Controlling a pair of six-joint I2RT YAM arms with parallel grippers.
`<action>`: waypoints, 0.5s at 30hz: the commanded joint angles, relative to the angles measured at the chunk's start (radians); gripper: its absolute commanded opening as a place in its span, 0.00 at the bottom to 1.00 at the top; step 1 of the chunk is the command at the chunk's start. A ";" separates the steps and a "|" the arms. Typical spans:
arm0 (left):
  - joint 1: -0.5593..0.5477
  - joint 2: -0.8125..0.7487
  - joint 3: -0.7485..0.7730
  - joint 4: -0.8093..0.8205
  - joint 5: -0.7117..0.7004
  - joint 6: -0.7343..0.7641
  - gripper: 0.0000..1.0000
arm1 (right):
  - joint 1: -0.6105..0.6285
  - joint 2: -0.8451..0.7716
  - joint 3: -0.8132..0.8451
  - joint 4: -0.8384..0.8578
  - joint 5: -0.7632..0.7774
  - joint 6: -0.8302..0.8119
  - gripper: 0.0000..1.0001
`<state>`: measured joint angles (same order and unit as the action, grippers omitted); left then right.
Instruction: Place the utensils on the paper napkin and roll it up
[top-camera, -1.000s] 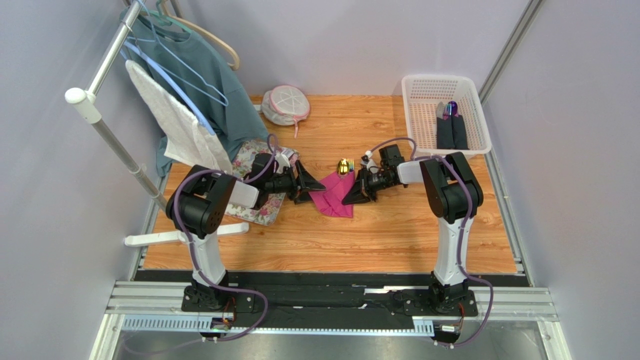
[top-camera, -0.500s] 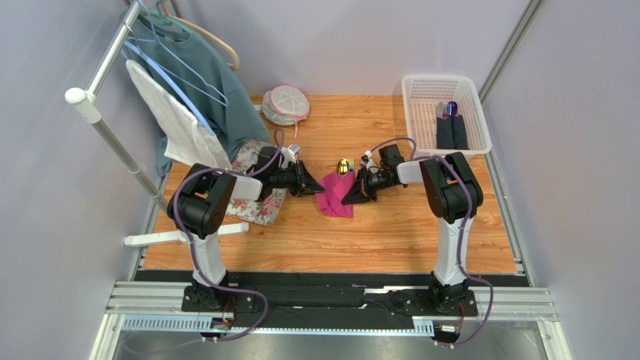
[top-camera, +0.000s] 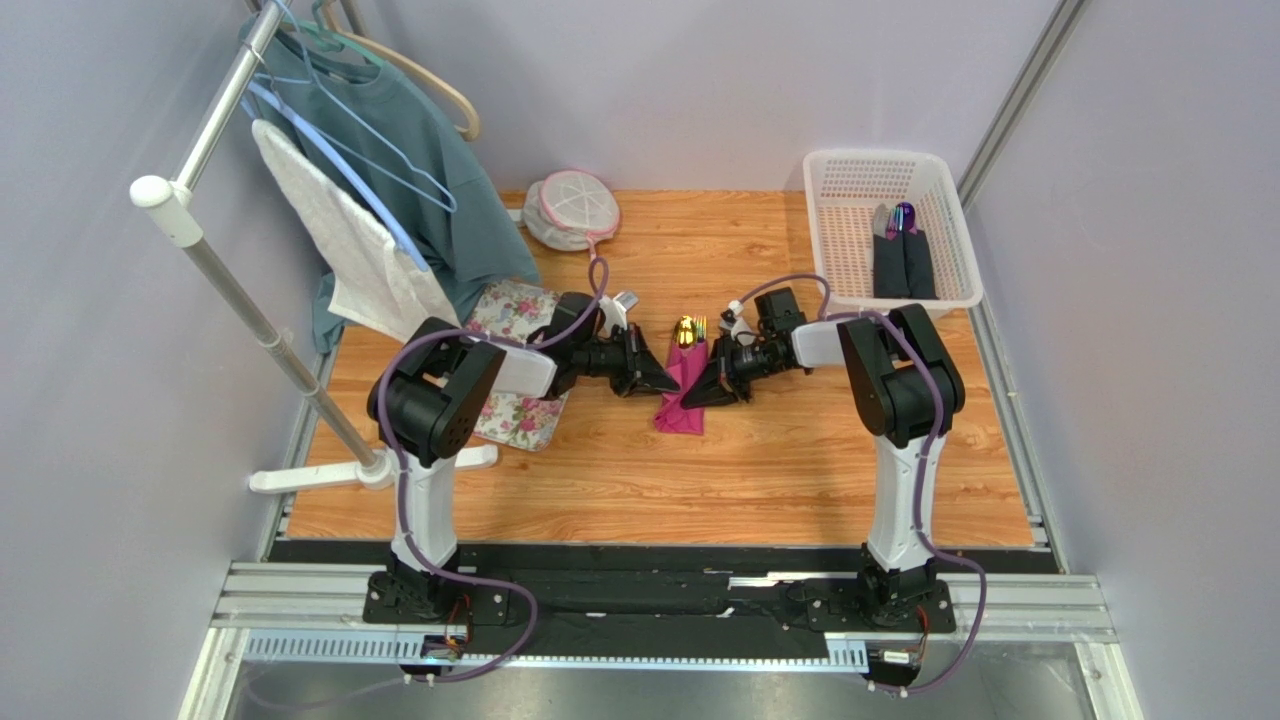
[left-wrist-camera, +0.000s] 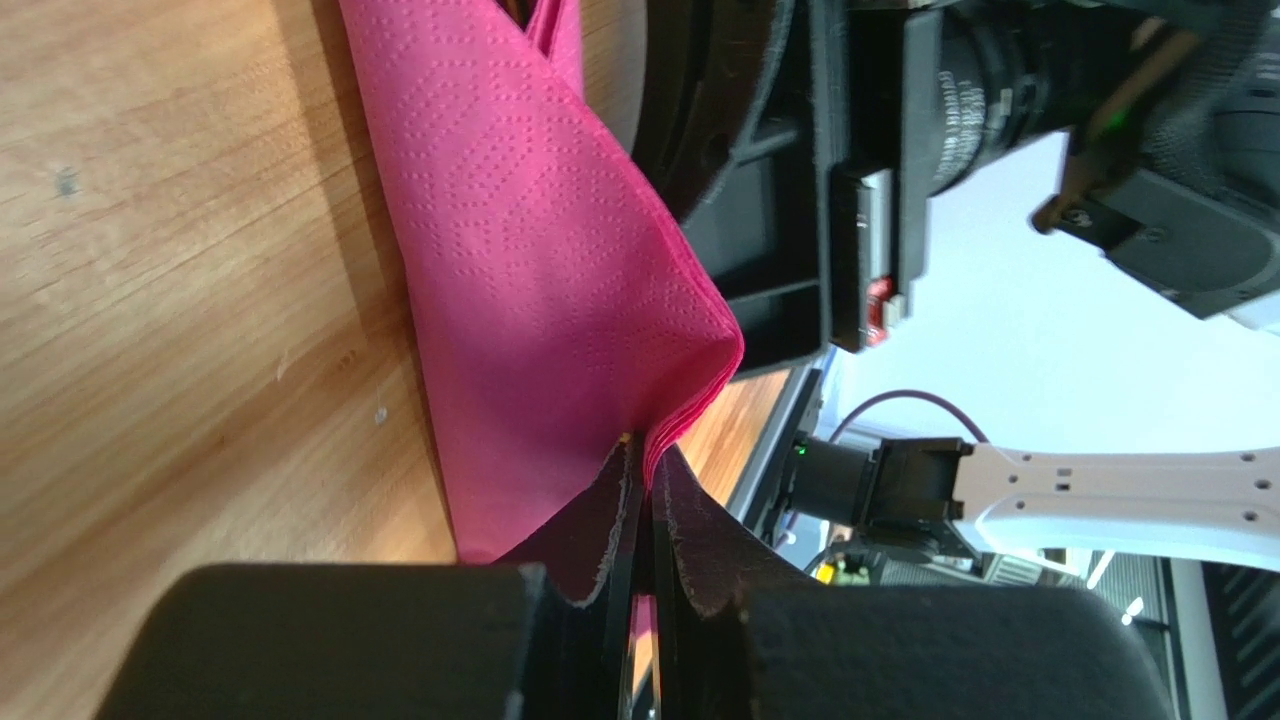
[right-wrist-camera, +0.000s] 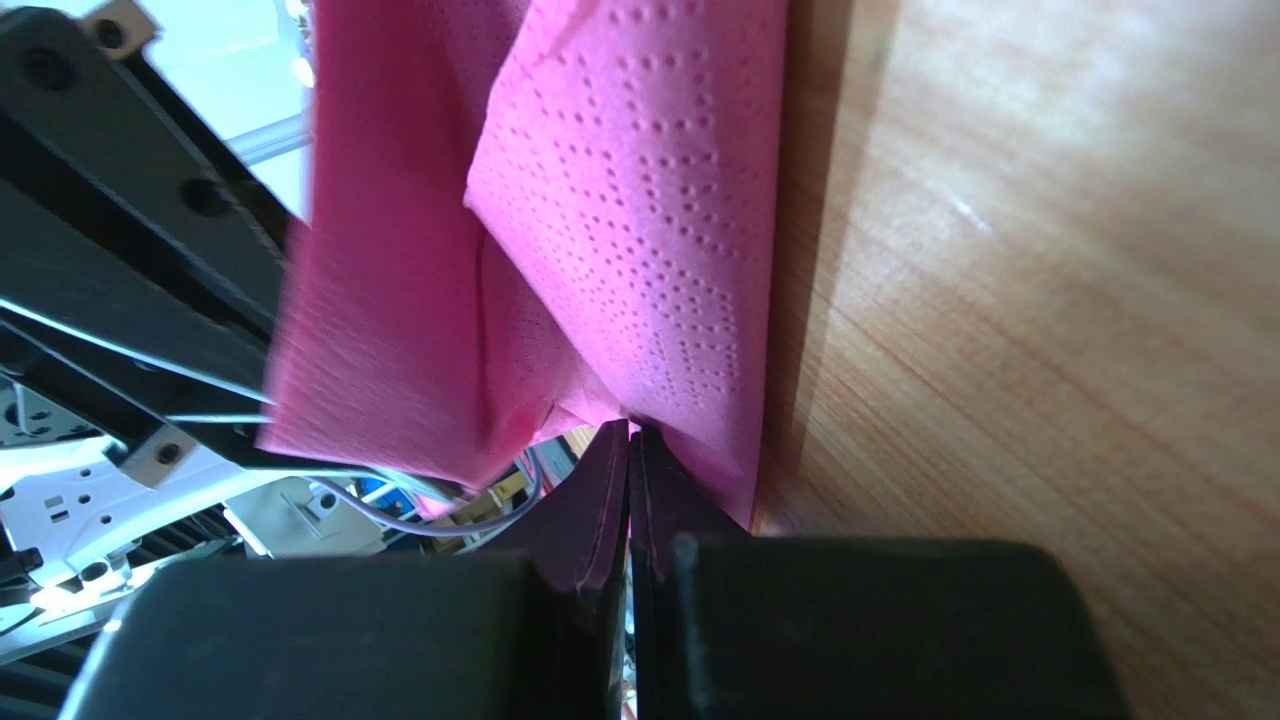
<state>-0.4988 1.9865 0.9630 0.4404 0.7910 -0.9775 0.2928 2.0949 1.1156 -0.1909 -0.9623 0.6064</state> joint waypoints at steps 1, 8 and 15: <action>-0.027 0.047 0.039 0.060 -0.001 -0.032 0.09 | 0.017 0.050 -0.010 -0.030 0.198 -0.016 0.02; -0.026 0.092 0.036 0.034 -0.044 -0.027 0.09 | 0.016 0.042 -0.007 -0.038 0.194 -0.017 0.02; -0.018 0.097 0.071 -0.173 -0.102 0.051 0.05 | 0.017 -0.007 -0.004 -0.048 0.171 -0.019 0.04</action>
<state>-0.5171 2.0705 0.9890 0.4171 0.7422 -0.9939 0.2958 2.0907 1.1194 -0.2031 -0.9512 0.6117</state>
